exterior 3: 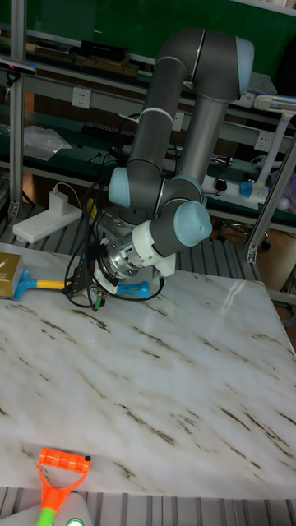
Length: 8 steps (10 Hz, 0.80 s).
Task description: Use a shovel to scoop up an object
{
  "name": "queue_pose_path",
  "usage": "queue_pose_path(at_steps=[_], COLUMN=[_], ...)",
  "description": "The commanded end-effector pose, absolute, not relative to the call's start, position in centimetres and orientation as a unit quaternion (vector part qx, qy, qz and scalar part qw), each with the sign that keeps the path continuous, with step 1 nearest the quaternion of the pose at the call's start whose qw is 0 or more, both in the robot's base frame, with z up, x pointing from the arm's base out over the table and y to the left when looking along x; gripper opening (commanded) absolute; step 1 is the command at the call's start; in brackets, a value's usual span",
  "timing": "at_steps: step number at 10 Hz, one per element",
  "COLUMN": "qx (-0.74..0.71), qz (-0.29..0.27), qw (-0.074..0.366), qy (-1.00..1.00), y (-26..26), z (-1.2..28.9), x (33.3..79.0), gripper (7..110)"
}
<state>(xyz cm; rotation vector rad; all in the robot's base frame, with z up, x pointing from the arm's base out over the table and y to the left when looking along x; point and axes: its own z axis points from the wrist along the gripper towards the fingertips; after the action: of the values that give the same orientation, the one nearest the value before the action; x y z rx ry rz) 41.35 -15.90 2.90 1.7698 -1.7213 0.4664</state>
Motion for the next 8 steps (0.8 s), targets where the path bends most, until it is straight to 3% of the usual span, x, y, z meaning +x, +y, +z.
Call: queue_pose_path(at_steps=[1, 8], qx=[0.667, 0.691], qz=[0.166, 0.156], qw=[0.277, 0.237], qy=[-0.671, -0.665], y=[-14.5, -14.7], z=[2.1, 2.9], x=[41.8, 43.7], gripper=[7, 7])
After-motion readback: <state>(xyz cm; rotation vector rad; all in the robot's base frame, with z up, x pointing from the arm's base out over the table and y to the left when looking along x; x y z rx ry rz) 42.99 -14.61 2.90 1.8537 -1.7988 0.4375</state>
